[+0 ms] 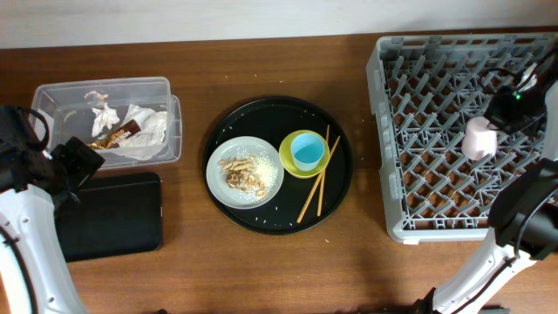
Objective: Sort waste into correct bins and load items into the dishwasher rack
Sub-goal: 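Release the pink cup and move the right gripper to the blue cup, then grasp the blue cup from the yellow bowl with the right gripper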
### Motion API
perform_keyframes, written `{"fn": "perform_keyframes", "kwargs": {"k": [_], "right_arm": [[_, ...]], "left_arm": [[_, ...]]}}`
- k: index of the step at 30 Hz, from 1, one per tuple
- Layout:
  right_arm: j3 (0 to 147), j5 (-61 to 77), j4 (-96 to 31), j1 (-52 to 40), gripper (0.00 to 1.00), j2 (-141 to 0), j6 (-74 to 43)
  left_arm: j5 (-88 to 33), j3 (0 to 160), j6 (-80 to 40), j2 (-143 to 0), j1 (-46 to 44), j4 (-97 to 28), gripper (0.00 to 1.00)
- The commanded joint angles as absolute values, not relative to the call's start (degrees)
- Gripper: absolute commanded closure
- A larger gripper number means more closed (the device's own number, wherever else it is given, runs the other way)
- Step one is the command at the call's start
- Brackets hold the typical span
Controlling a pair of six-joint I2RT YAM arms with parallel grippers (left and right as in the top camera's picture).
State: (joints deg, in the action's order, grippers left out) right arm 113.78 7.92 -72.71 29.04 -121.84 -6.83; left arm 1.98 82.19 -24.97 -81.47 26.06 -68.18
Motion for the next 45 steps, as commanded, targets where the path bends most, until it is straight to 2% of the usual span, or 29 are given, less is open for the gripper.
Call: {"fn": "perform_keyframes", "kwargs": {"k": [1,4,9,10,11,12,13,14,15,18,21,22,24,27,31,33,39,41,45], "right_arm": [[112.9,8.3,-72.6,28.9,0.96,-122.3,-6.3],[113.7,3.5,-74.7,30.0,0.96,-122.1,-8.0],[122.0,4.3,-82.0,30.8,0.96,-116.4,-9.1],[123.7,6.2,-84.0,30.8,0.96,-114.7,-9.1],[125.8,18.4,-87.7,30.6,0.96,-110.7,-4.1],[125.8,35.4,-91.1,29.9,0.85,-106.9,6.0],[125.8,46.7,-95.3,28.6,0.49,-104.6,12.9],[125.4,50.1,-97.3,25.8,0.25,-102.7,16.0],[124.9,47.5,-97.3,18.5,0.01,-100.6,16.1],[124.6,46.7,-96.2,-0.6,0.02,-101.9,16.1],[123.4,32.4,-89.9,-22.0,0.02,-109.4,9.0],[123.4,26.0,-88.6,-25.1,0.04,-111.9,4.4],[123.4,7.0,-87.1,-30.1,0.23,-117.3,-10.6],[123.3,-1.1,-85.8,-31.9,0.32,-126.1,-18.5],[123.3,0.8,-83.4,-31.9,0.39,-131.5,-19.0],[123.3,0.8,-81.0,-31.9,0.47,-131.6,-19.0],[118.6,0.8,-76.2,-31.9,0.53,-131.6,-19.0],[116.6,0.8,-75.4,-31.9,0.61,-131.6,-19.6],[119.7,0.8,-78.2,-31.9,0.84,-131.5,-19.6]], "left_arm": [[2.4,82.9,-25.5,-81.0,26.3,-68.2,0.01],[2.4,82.9,-25.5,-81.0,26.3,-68.2,0.01],[2.4,82.9,-25.5,-81.0,26.3,-68.2,0.01],[2.4,82.9,-25.5,-81.0,26.3,-68.2,0.01],[2.4,82.9,-25.5,-81.0,26.3,-68.2,0.01],[2.4,82.9,-25.5,-81.0,26.3,-68.2,0.01],[2.4,82.9,-25.5,-81.0,26.3,-68.2,0.00],[2.4,82.9,-25.5,-81.0,26.3,-68.2,0.01],[2.4,82.9,-25.5,-81.0,26.3,-68.2,0.01],[2.4,82.9,-25.5,-81.0,26.3,-68.2,0.00],[2.4,82.9,-25.5,-81.0,26.3,-68.2,0.00],[2.4,82.9,-25.5,-81.0,26.3,-68.2,0.01],[2.4,82.9,-25.5,-81.0,26.3,-68.2,0.01],[2.4,82.9,-25.5,-81.0,26.3,-68.2,0.00],[2.4,82.9,-25.5,-81.0,26.3,-68.2,0.01],[2.4,82.9,-25.5,-81.0,26.3,-68.2,0.01],[2.4,82.9,-25.5,-81.0,26.3,-68.2,0.01],[2.4,82.9,-25.5,-81.0,26.3,-68.2,0.01],[2.4,82.9,-25.5,-81.0,26.3,-68.2,0.01]]}}
